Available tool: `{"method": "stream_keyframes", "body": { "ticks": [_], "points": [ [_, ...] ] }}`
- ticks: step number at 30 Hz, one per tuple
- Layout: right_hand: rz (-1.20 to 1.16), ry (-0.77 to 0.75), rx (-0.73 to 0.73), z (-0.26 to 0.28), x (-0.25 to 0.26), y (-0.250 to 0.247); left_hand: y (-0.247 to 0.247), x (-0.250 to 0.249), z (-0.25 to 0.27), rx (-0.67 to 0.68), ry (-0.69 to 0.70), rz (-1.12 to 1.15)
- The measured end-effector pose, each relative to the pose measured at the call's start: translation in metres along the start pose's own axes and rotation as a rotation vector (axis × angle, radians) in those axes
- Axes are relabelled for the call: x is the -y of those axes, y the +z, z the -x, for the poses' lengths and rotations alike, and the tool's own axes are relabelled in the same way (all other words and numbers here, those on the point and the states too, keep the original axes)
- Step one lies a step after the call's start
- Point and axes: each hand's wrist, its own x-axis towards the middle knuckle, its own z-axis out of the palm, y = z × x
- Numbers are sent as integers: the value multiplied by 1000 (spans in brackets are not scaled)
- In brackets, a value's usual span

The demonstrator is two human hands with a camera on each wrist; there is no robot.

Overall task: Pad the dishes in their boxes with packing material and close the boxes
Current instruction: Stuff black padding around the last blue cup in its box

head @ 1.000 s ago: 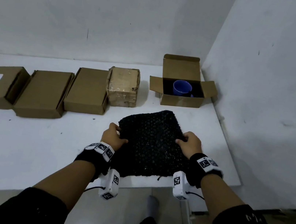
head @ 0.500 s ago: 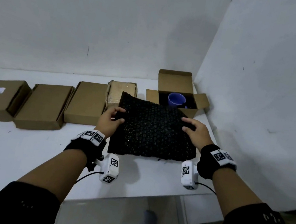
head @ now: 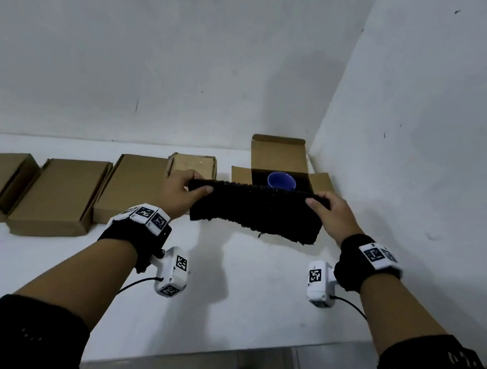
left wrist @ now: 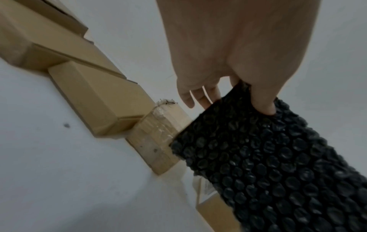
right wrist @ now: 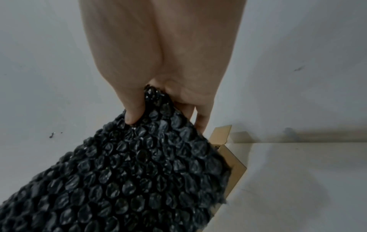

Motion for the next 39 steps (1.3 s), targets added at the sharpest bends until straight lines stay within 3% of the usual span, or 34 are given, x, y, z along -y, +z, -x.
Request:
{"method": "stream_keyframes", "body": {
  "ticks": [6,18,22,26,28,31,35,39],
  "points": [
    [-7,13,-142,-48,-4,2,33,-8,-34,-52,-148,241],
    [82,135,-274,-135,-21,-22,95,-17,-104,-161,-212,-33],
    [183,106,-239,-154,-27,-22,109,-15,-122,-175,-254,-56],
    [439,-43,-258,-154,-42,-10,119,-11,-133,-127,-295,-92],
    [584,-84,-224,-146,-48,1,123,-7,-136,-110,-311,-109],
    [770,-29,-85,-140,-57,18,127,-3,-142,-106,-318,-131],
    [718,127,41,-144,-60,34,127,-2,-151,-98,-320,-135],
    [673,183,98,-152,-59,40,129,2,-157,-62,-290,-194]
  ]
}}
